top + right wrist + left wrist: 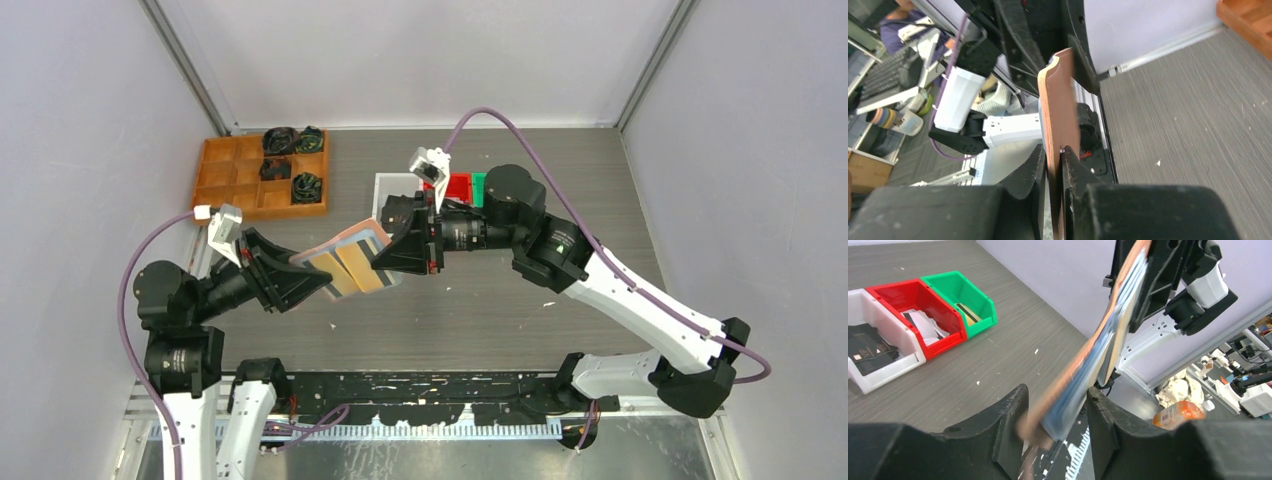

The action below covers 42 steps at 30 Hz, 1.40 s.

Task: Take the credit cards out of the card holder
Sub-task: Remove the credit card from the card holder.

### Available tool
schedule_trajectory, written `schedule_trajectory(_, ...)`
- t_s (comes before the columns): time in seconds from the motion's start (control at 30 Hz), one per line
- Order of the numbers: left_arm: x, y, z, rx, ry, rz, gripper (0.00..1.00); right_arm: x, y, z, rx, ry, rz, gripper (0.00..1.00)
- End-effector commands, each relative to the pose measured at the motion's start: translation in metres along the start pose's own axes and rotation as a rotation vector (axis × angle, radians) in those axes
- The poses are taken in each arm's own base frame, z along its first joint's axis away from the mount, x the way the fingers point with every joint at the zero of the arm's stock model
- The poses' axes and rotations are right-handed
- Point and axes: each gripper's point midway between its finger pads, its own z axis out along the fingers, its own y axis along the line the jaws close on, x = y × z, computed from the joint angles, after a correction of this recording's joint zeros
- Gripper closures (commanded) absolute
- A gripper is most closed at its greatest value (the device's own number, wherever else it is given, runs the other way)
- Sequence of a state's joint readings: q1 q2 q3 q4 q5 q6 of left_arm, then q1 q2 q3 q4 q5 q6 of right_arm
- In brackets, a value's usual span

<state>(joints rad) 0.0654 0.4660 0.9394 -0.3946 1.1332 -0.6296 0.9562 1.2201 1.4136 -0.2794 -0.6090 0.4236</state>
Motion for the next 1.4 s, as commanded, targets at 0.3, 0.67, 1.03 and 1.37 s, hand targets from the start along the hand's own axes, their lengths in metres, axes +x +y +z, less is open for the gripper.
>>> schedule_trajectory(0.3,-0.035,-0.032,0.002,0.098,-0.118,-0.092,0.69,-0.049,0.03,-0.007,-0.145,-0.301,0.003,0.99)
schedule_trajectory(0.67,-0.017,-0.033,0.0,0.138,-0.051,-0.075,0.83,-0.051,0.011,-0.005,-0.087,-0.386,0.037,0.99)
schedule_trajectory(1.03,-0.014,-0.021,0.0,0.075,-0.027,0.039,1.0,-0.024,0.004,0.007,-0.142,-0.238,0.062,0.39)
schedule_trajectory(1.37,0.001,-0.032,-0.005,0.163,0.113,0.024,1.0,0.001,0.003,0.022,-0.209,0.003,0.043,0.62)
